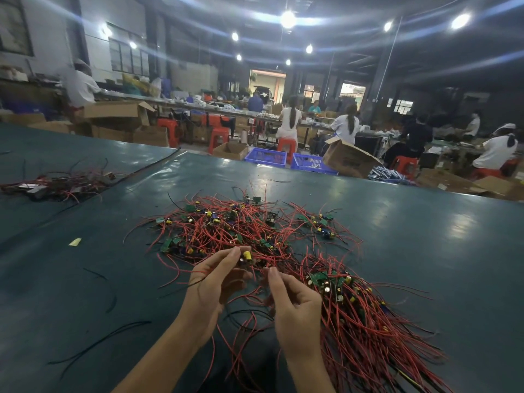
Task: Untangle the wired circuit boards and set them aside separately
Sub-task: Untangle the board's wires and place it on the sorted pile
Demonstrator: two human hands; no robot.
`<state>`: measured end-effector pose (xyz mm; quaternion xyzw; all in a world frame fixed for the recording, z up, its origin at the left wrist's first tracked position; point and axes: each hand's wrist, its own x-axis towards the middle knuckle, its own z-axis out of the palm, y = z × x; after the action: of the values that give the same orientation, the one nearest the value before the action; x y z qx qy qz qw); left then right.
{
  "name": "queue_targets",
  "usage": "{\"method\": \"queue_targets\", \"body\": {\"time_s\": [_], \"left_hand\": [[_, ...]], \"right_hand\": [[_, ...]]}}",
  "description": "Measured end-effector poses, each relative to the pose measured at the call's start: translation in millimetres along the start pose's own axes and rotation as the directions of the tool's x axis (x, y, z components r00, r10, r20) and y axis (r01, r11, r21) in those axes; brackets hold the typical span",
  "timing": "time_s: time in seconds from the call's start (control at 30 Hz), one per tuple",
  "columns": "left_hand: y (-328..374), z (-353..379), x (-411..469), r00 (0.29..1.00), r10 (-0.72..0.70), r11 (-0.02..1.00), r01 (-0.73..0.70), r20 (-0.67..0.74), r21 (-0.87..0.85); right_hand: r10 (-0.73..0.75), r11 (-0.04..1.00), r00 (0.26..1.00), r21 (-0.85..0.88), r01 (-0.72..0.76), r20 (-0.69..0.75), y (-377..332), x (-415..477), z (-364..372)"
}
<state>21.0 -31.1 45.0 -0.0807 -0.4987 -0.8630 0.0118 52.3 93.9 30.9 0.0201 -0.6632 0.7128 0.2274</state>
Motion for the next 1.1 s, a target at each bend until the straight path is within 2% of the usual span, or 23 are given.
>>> {"method": "queue_targets", "body": {"time_s": [0.1,0.2,0.3,0.43,0.5,0.63,0.7,0.83,0.9,1.0,1.1], "left_hand": [[-2.6,1.5,-1.8,0.995,-0.006,0.997,-0.002,0.104,0.083],[-5.4,4.6,-3.6,0.988,0.008,0.991,-0.028,0.155,0.129],[-7.8,8.0,-5.3,0.988,0.014,0.994,-0.030,0.152,0.105],[-9.9,9.3,-5.0,0.992,-0.092,0.992,0.083,0.083,0.097],[-12.1,6.0,-2.7,0.984,-0.170,0.985,0.169,0.055,0.029],[-14.1,1.7,-0.7,0.972,-0.223,0.975,0.224,0.072,-0.005],[-13.8,3.4,-3.3,0.975,-0.196,0.980,0.191,0.107,0.048],[-13.9,10.8,-6.8,0.987,-0.002,0.974,-0.035,0.159,0.225],[-14.0,13.0,-6.8,0.986,0.061,0.958,-0.101,0.154,0.267],[-14.9,14.0,-7.4,0.985,0.093,0.938,-0.136,0.148,0.318],[-16.4,15.7,-6.1,0.991,0.118,0.932,-0.130,0.059,0.338]], "right_hand": [[0.033,0.997,0.996,0.061,-0.038,0.081,-2.9,-1.9,3.3],[0.035,0.990,0.999,0.134,-0.039,0.032,-4.8,-1.1,2.1],[0.044,0.988,0.999,0.149,-0.042,-0.009,-5.5,-0.3,1.1],[0.087,0.979,0.996,0.188,-0.084,-0.005,-6.0,-1.0,2.0],[0.105,0.976,0.994,0.193,-0.104,0.001,-6.0,-1.5,1.7],[0.097,0.971,0.995,0.220,-0.098,0.016,-7.3,-1.8,2.2],[0.104,0.966,0.994,0.236,-0.106,0.020,-6.8,-1.8,3.0],[0.127,0.960,0.992,0.250,-0.130,0.025,-4.1,-0.1,1.6],[0.149,0.955,0.988,0.256,-0.153,0.035,-4.1,0.2,0.9],[0.169,0.956,0.985,0.241,-0.168,0.018,-4.3,1.0,0.2],[0.192,0.954,0.981,0.236,-0.185,-0.009,-3.6,2.2,0.5]]}}
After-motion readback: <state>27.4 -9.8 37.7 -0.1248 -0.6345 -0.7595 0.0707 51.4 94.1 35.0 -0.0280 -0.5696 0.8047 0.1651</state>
